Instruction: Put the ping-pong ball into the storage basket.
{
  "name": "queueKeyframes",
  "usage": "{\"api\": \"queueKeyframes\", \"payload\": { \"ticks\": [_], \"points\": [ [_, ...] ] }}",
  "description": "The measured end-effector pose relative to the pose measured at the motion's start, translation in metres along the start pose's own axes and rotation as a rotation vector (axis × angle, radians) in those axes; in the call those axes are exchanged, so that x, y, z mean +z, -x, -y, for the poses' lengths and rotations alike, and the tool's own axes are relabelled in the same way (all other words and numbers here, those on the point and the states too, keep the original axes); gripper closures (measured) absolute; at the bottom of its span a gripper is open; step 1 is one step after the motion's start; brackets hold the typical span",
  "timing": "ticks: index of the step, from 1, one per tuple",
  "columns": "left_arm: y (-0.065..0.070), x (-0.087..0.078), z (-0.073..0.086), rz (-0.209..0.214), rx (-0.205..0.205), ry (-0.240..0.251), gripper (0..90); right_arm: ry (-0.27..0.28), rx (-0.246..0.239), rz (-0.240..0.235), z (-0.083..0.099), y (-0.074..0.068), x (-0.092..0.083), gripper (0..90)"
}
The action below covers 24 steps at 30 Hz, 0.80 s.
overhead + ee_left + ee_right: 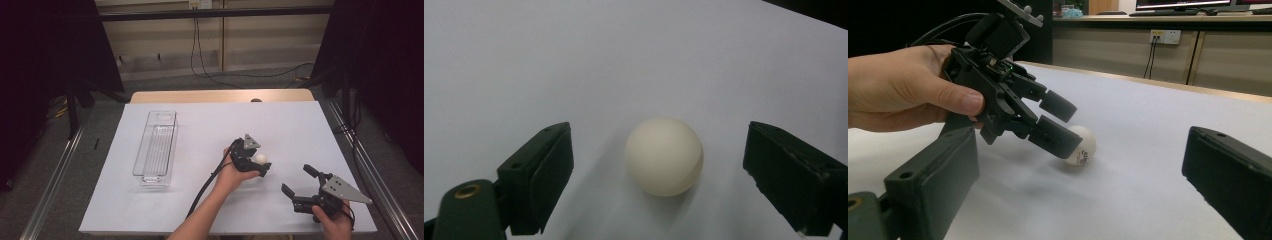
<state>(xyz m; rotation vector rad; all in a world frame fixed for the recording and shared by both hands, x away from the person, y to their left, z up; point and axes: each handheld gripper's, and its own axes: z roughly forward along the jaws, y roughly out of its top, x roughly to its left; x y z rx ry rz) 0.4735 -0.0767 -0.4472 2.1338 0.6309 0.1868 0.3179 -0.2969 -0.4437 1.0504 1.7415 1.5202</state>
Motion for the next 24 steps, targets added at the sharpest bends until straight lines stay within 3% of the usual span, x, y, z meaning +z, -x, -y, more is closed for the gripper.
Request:
{"api": "queueKeyframes", "payload": {
  "ticks": [6, 7, 11, 14, 17, 20, 24],
  "points": [
    [-0.0001, 0.0035, 0.0008, 0.005, -0.001, -0.009, 19.5, -0.002, 0.001, -0.003, -0.0001, 0.0004, -0.0005, 1.4],
    [0.0007, 0.0049, 0.0013, 0.005, -0.017, 0.002, 19.7, -0.002, 0.001, -0.003, -0.0001, 0.0004, -0.0006, 1.4],
    [-0.0003, 0.0059, 0.002, 0.018, -0.005, -0.02, 24.2, 0.0, 0.001, -0.002, -0.0001, 0.0007, -0.0005, 1.4],
    [-0.0011, 0.0077, 0.0026, 0.018, -0.014, -0.003, 27.7, 0.001, 0.001, 0.0, -0.0001, 0.0007, -0.0003, 1.4],
    [-0.001, 0.0087, 0.0014, 0.021, -0.015, -0.027, 30.8, 0.001, -0.001, 0.0, -0.0001, 0.0011, -0.0004, 1.4],
    [-0.0014, 0.0084, 0.0003, 0.021, 0.005, -0.049, 32.5, 0.002, -0.003, 0.002, -0.0002, 0.0015, -0.0007, 1.4],
    [0.0003, 0.0099, -0.0004, 0.005, 0.011, -0.039, 35.8, 0.003, 0.002, 0.003, -0.0004, 0.0013, -0.0012, 1.4]
  ]
}}
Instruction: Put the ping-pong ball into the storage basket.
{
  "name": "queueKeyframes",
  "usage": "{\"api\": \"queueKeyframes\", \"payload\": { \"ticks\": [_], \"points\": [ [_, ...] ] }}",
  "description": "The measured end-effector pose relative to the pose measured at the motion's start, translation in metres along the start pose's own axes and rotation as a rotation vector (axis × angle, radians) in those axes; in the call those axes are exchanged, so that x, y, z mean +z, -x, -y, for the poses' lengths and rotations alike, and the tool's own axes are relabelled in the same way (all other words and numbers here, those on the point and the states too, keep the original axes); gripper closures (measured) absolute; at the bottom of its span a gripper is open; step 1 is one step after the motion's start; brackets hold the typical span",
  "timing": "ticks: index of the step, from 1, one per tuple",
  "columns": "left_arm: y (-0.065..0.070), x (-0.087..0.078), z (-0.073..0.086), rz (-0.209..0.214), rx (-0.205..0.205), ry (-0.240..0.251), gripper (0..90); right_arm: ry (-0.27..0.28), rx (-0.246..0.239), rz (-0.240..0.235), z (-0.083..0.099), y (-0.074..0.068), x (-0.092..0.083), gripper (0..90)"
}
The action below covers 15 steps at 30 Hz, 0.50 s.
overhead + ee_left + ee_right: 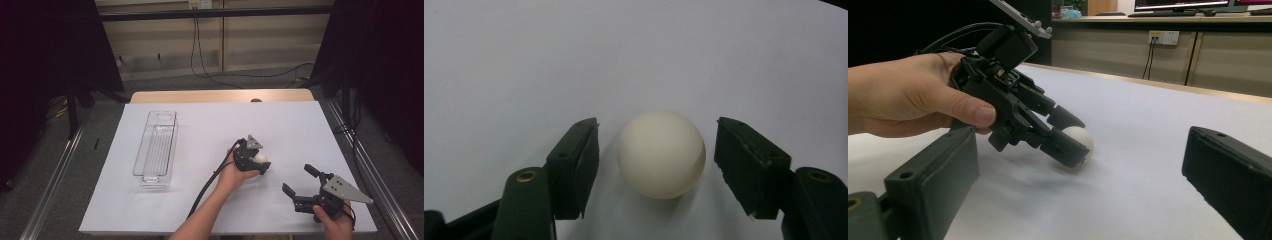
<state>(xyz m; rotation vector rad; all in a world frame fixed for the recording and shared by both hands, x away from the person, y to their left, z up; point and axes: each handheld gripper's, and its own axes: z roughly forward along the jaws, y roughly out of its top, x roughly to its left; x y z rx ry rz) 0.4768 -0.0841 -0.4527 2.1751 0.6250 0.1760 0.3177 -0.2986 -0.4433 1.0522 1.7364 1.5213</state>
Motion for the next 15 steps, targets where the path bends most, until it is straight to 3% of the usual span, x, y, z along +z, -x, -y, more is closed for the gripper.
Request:
{"api": "queueKeyframes", "payload": {
  "ticks": [1, 7, 10, 15],
  "points": [
    [-0.0002, 0.0007, -0.0001, 0.018, -0.007, 0.001, 37.1, 0.001, 0.0, 0.0, 0.0, 0.0, -0.0001, 1.4],
    [0.0005, 0.0031, 0.0001, 0.013, -0.006, -0.006, 42.3, 0.003, 0.003, 0.0, -0.0002, -0.0002, -0.0004, 1.4],
    [-0.0012, 0.0029, 0.0001, 0.004, 0.021, -0.048, 44.6, 0.005, 0.001, 0.002, -0.0003, 0.0, -0.0004, 1.4],
    [-0.0007, 0.0029, 0.0007, 0.02, 0.021, -0.039, 51.0, 0.006, 0.0, 0.002, -0.0003, -0.0003, -0.0006, 1.4]
  ]
}}
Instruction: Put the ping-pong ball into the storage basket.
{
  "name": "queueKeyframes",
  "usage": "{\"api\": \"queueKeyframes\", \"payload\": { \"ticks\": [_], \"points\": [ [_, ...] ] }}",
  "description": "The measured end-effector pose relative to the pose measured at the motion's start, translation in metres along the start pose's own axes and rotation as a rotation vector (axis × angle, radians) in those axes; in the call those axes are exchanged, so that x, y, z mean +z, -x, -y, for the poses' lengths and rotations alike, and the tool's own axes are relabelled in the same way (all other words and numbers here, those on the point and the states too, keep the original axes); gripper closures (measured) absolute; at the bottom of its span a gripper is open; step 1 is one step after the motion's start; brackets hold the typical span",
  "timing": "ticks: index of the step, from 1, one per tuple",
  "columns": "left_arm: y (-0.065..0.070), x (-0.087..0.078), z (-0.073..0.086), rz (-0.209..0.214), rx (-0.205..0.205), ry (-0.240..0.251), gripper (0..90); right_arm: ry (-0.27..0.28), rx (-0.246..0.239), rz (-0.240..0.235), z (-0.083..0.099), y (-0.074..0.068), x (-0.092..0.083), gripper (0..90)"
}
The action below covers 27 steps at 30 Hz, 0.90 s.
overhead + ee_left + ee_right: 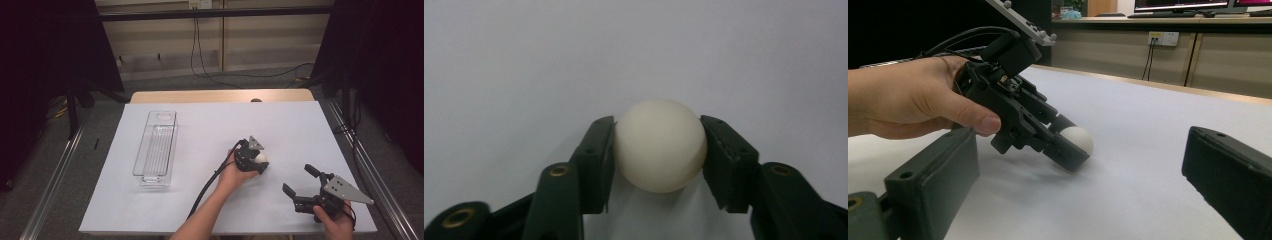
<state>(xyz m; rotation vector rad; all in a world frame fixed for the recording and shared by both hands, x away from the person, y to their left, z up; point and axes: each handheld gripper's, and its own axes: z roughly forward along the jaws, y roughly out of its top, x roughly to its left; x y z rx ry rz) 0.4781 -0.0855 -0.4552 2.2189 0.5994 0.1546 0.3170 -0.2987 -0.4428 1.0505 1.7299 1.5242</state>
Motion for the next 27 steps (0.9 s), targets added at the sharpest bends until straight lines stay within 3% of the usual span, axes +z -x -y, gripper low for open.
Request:
{"api": "queueKeyframes", "payload": {
  "ticks": [3, 10, 13, 14, 19, 22, 24, 25, 27],
  "points": [
    [-0.001, -0.003, -0.001, 0.005, -0.011, -0.011, 51.1, -0.003, 0.005, 0.0, 0.0, 0.0, 0.0, 1.5],
    [-0.001, -0.012, -0.002, 0.025, -0.03, 0.023, 51.2, -0.006, -0.004, -0.003, 0.0, 0.0, 0.0, 1.7],
    [-0.001, -0.018, -0.004, 0.021, -0.019, 0.003, 51.2, -0.005, -0.005, -0.002, 0.0, -0.001, 0.001, 1.7],
    [-0.001, -0.018, -0.004, 0.027, -0.021, 0.023, 51.2, -0.005, -0.005, -0.002, 0.0, -0.001, 0.001, 1.7],
    [-0.002, -0.024, -0.005, 0.029, -0.021, 0.011, 51.2, -0.009, -0.002, -0.005, 0.0, -0.001, 0.0, 1.7],
    [-0.001, -0.025, -0.004, 0.033, -0.036, 0.033, 51.2, -0.008, -0.003, -0.004, 0.0, -0.001, 0.0, 1.7],
    [-0.002, -0.029, -0.005, 0.029, -0.027, 0.009, 51.2, -0.008, -0.003, -0.005, 0.0, -0.001, 0.0, 1.7],
    [-0.002, -0.028, -0.005, 0.032, -0.034, 0.033, 51.2, -0.007, -0.005, -0.004, 0.0, -0.001, 0.0, 1.7],
    [-0.002, -0.03, -0.005, 0.032, -0.036, 0.032, 51.2, -0.007, -0.005, -0.005, 0.0, -0.001, 0.001, 1.7]
  ]
}}
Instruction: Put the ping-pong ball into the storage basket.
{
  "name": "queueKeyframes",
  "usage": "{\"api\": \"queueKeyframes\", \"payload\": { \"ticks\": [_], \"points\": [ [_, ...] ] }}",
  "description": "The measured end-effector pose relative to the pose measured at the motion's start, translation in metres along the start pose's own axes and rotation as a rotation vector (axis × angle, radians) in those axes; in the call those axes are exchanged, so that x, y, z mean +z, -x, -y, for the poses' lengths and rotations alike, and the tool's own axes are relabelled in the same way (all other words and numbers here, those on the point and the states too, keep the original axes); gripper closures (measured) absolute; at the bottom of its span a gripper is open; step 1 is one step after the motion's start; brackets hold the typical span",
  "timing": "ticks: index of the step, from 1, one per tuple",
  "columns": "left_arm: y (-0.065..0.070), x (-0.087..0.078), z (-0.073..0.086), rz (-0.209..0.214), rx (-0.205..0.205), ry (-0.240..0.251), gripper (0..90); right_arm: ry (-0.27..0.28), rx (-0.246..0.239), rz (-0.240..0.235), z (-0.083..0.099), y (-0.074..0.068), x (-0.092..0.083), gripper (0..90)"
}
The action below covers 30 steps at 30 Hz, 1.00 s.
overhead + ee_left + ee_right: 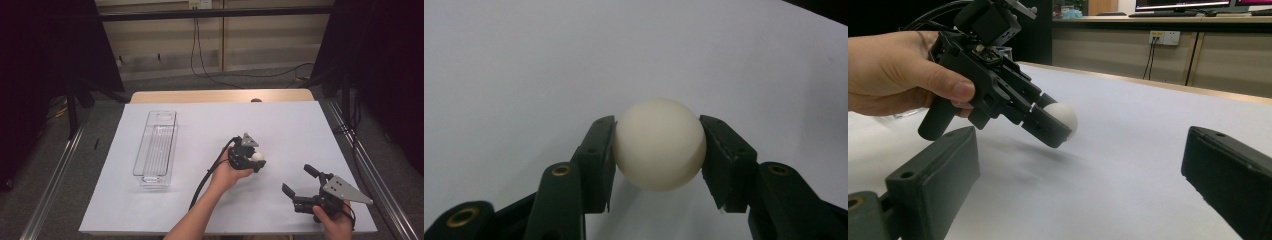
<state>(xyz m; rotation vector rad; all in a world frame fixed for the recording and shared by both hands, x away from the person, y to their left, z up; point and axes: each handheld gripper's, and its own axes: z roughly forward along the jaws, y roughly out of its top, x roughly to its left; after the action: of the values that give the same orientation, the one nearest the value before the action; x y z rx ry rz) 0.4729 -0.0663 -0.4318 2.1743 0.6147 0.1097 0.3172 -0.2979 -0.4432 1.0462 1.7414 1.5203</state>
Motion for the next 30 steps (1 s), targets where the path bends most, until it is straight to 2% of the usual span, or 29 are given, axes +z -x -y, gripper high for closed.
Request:
{"api": "queueKeyframes", "payload": {
  "ticks": [2, 3, 4, 5, 6, 11, 13, 15, 20, 22, 26, 30],
  "points": [
    [-0.001, -0.003, -0.001, -0.001, 0.007, -0.023, 51.2, -0.002, 0.003, -0.001, 0.0, 0.0, 0.0, 1.7],
    [-0.001, -0.002, 0.0, 0.014, -0.005, -0.001, 51.2, 0.0, 0.0, 0.0, 0.0, 0.0, 0.0, 1.7],
    [-0.001, -0.003, 0.0, 0.004, -0.008, 0.0, 51.2, 0.002, 0.002, 0.002, 0.0, 0.0, 0.0, 1.7],
    [-0.002, -0.003, 0.0, 0.016, -0.012, 0.008, 51.2, 0.001, 0.001, 0.002, 0.0, 0.0, 0.0, 1.7],
    [-0.002, -0.004, 0.0, 0.007, -0.01, -0.002, 51.2, 0.003, 0.002, 0.004, 0.0, 0.0, 0.0, 1.7],
    [-0.002, -0.008, -0.001, 0.019, -0.022, 0.009, 51.2, 0.003, 0.001, 0.002, 0.0, 0.0, 0.0, 1.7],
    [-0.003, -0.01, -0.001, 0.012, -0.017, -0.007, 51.2, 0.0, 0.002, 0.001, 0.0, 0.0, 0.0, 1.7],
    [-0.003, -0.01, -0.001, 0.019, -0.028, 0.012, 51.2, 0.001, 0.002, 0.0, 0.0, 0.0, 0.0, 1.7],
    [-0.005, -0.015, -0.001, 0.01, -0.029, -0.006, 51.2, 0.001, 0.0, -0.001, 0.0, 0.0, 0.001, 1.6],
    [-0.004, -0.015, 0.0, 0.008, -0.041, 0.01, 51.2, -0.002, 0.0, -0.003, 0.0, 0.0, 0.001, 1.7],
    [-0.007, -0.02, -0.001, 0.004, -0.032, -0.007, 51.2, 0.001, 0.0, 0.0, 0.0, -0.001, 0.001, 1.6],
    [-0.008, -0.023, 0.0, 0.003, -0.042, 0.006, 51.2, -0.003, -0.003, -0.002, 0.0, 0.0, 0.001, 1.6]
  ]
}}
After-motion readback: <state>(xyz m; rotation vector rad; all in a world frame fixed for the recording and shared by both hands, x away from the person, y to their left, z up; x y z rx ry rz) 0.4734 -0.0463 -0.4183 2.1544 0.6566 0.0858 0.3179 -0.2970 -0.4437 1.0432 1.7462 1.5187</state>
